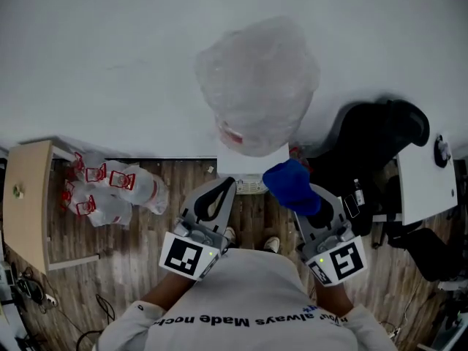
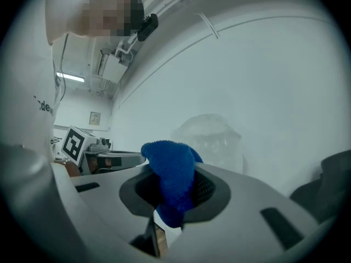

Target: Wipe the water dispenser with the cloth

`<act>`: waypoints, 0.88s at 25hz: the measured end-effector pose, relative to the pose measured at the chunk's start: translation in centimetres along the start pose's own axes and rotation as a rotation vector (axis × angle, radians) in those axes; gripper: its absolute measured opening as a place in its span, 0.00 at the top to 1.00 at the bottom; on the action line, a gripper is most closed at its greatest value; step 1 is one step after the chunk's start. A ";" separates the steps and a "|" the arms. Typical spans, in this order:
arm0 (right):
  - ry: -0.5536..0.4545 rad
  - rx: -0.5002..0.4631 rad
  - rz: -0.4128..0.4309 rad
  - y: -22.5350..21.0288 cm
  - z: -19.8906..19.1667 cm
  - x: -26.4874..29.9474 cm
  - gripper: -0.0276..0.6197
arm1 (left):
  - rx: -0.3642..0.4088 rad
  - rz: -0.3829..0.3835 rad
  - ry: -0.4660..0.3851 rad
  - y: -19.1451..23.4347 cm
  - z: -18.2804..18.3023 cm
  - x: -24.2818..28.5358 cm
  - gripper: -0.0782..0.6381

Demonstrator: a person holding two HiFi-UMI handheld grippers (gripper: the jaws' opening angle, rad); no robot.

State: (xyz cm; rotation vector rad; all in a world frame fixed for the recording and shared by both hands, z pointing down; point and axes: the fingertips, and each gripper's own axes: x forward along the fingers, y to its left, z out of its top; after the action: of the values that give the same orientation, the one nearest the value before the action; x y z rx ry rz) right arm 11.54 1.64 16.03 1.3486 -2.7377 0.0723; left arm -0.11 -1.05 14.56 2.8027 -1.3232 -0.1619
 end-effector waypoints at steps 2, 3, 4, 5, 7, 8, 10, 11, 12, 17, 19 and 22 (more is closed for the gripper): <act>-0.004 0.006 0.007 0.2 0.3 0.5 0.83 | 0.001 -0.005 -0.006 0.3 0.3 0.2 0.86; -0.006 0.007 0.010 0.2 0.4 0.8 0.83 | 0.000 -0.008 -0.003 0.4 0.3 0.3 0.86; -0.008 0.007 0.013 0.2 0.4 1.1 0.83 | -0.002 -0.010 0.001 0.6 0.1 0.4 0.86; -0.009 0.007 0.014 0.3 0.4 1.4 0.83 | -0.006 -0.012 0.004 0.8 0.0 0.5 0.86; -0.011 0.009 0.015 0.3 0.4 2.0 0.83 | -0.016 -0.017 0.007 1.2 -0.2 0.6 0.86; -0.011 0.008 0.014 0.3 0.4 2.2 0.83 | -0.018 -0.021 0.007 1.3 -0.3 0.7 0.86; -0.013 0.006 0.011 0.2 0.3 2.5 0.83 | -0.017 -0.027 0.005 1.4 -0.3 0.9 0.86; -0.014 0.007 0.010 0.1 0.3 2.6 0.83 | -0.017 -0.030 0.003 1.4 -0.3 1.1 0.86; -0.015 0.009 0.009 0.1 0.2 2.6 0.83 | -0.015 -0.032 0.001 1.4 -0.3 1.1 0.86; -0.031 0.018 0.000 0.0 0.6 3.1 0.83 | -0.022 -0.037 -0.004 1.9 -0.2 1.1 0.86; -0.038 0.016 -0.007 0.2 1.0 3.6 0.83 | -0.025 -0.037 -0.006 2.5 -0.1 0.9 0.86; -0.045 0.006 -0.010 0.7 1.5 4.2 0.83 | -0.030 -0.037 -0.010 3.1 0.0 0.4 0.86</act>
State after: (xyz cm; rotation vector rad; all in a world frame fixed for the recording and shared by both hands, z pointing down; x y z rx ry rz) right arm 8.36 -1.32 15.00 1.3815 -2.7696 0.0509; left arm -2.21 -3.35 14.75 2.8064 -1.2601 -0.1959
